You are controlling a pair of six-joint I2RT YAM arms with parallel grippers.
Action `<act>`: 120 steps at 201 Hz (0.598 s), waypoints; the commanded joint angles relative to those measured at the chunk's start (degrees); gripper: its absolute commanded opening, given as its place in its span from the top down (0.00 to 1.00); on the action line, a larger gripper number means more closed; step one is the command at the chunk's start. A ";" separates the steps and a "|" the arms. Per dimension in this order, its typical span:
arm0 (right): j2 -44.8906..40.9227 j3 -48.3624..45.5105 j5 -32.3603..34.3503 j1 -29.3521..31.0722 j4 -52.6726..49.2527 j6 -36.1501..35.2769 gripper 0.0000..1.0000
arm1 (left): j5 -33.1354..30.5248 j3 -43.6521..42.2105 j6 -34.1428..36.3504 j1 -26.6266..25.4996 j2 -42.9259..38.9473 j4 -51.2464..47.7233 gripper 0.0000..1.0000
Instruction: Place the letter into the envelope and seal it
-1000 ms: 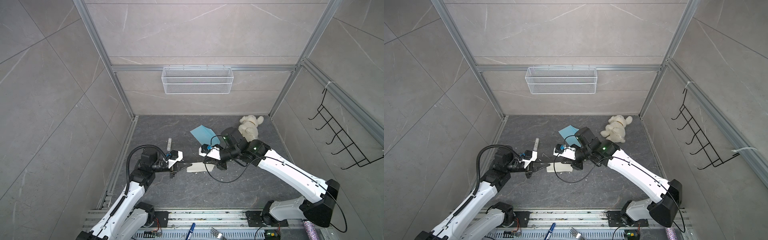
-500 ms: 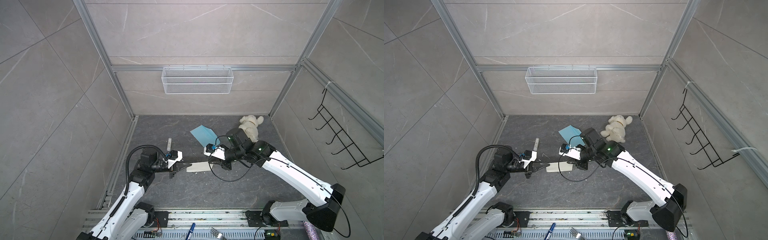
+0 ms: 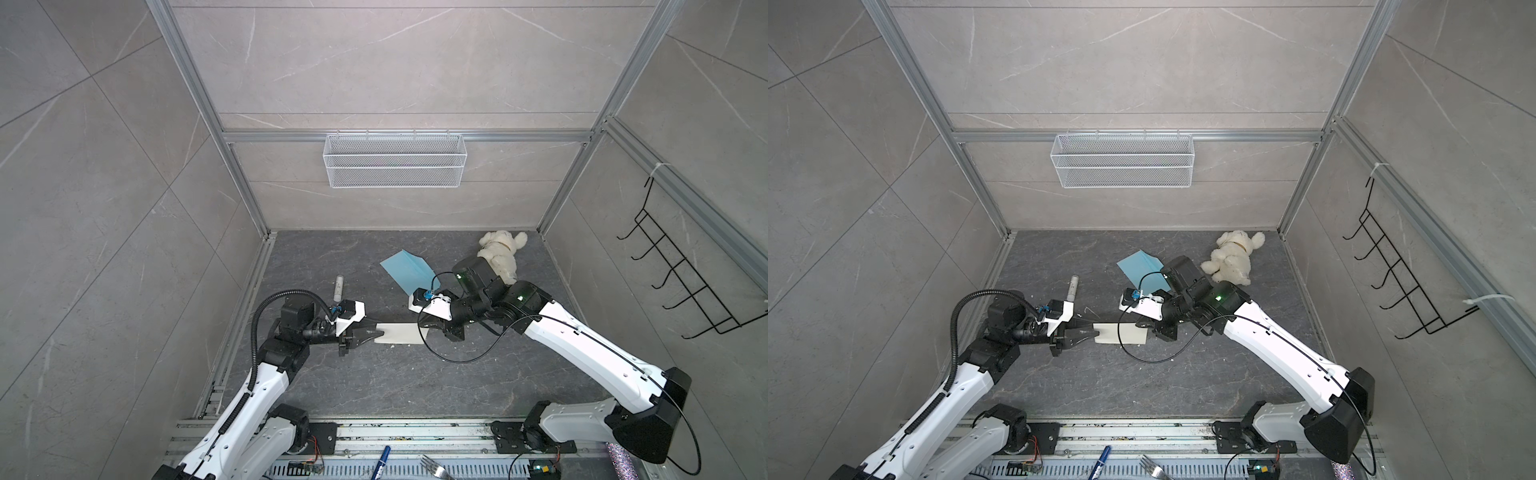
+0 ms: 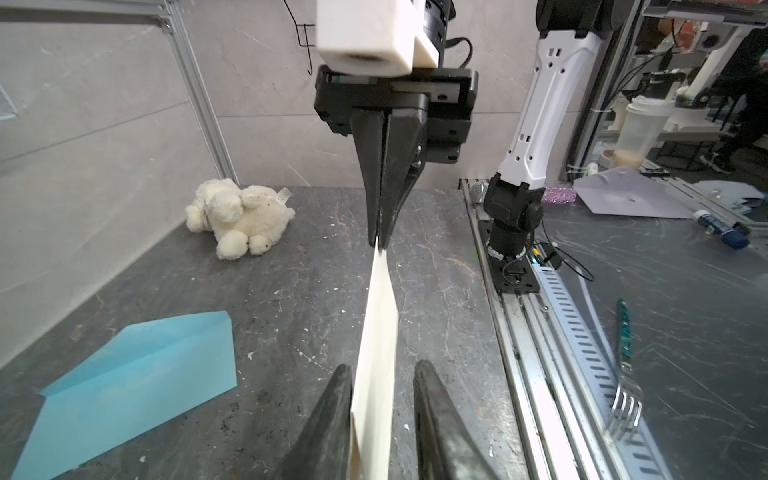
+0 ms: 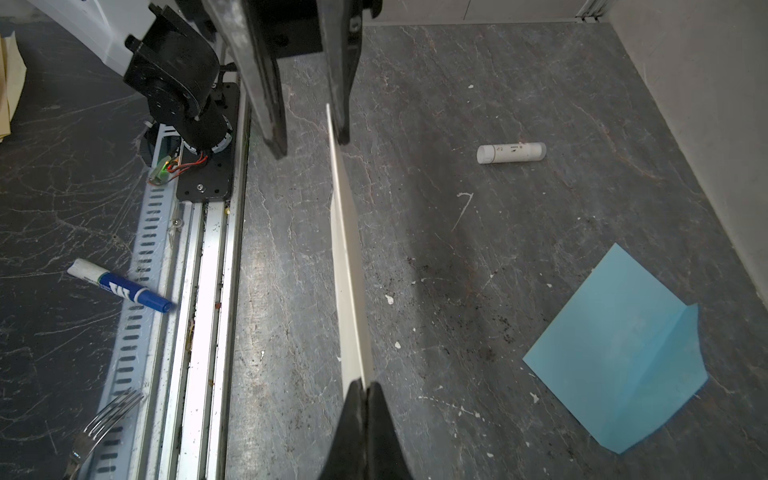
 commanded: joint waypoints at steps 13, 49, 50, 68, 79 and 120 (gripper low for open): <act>2.17 3.79 4.76 -0.24 -5.21 -2.66 1.00 | -5.71 4.73 1.46 0.22 -1.36 -3.57 0.41; 4.02 5.48 7.66 0.24 -7.43 -4.49 1.00 | -11.80 13.39 5.43 -0.48 1.08 -16.65 0.37; 4.04 5.53 7.68 0.26 -7.42 -4.56 1.00 | -11.87 13.62 5.65 -0.52 1.21 -17.10 0.37; 4.25 5.44 8.56 0.36 -7.33 -5.40 1.00 | -13.22 17.52 8.33 -0.96 3.36 -23.34 0.37; 4.41 5.57 8.70 0.50 -7.27 -5.90 1.00 | -13.73 19.52 9.37 -1.41 4.91 -26.39 0.37; 4.73 5.44 9.37 0.89 -6.98 -6.82 1.00 | -15.68 24.37 12.29 -4.28 11.00 -33.36 0.38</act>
